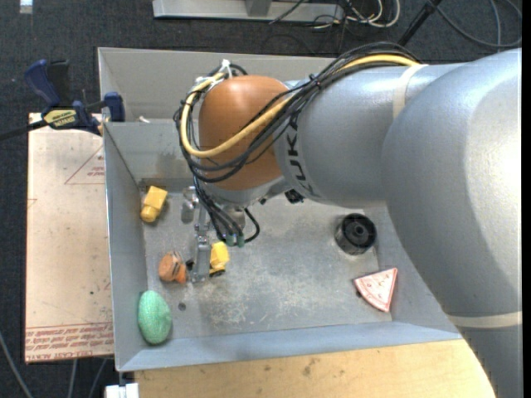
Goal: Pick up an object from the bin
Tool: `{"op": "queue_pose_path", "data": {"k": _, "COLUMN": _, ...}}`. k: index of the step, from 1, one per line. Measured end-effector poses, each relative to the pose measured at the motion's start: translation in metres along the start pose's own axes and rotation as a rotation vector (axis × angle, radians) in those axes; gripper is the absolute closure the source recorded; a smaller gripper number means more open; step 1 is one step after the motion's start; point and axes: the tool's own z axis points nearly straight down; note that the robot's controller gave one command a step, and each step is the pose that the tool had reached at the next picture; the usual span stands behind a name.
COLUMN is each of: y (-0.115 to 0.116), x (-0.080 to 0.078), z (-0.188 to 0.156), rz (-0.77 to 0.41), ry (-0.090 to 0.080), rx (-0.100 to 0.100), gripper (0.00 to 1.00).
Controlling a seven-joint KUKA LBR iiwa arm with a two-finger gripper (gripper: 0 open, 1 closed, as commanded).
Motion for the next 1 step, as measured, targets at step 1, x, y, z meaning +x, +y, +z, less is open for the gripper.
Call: {"op": "queue_pose_path", "data": {"k": 1, "y": -0.0011, "x": -0.0018, "z": -0.0049, "rz": 0.004, "ry": -0.007, "rx": -0.001, "gripper": 0.0}}
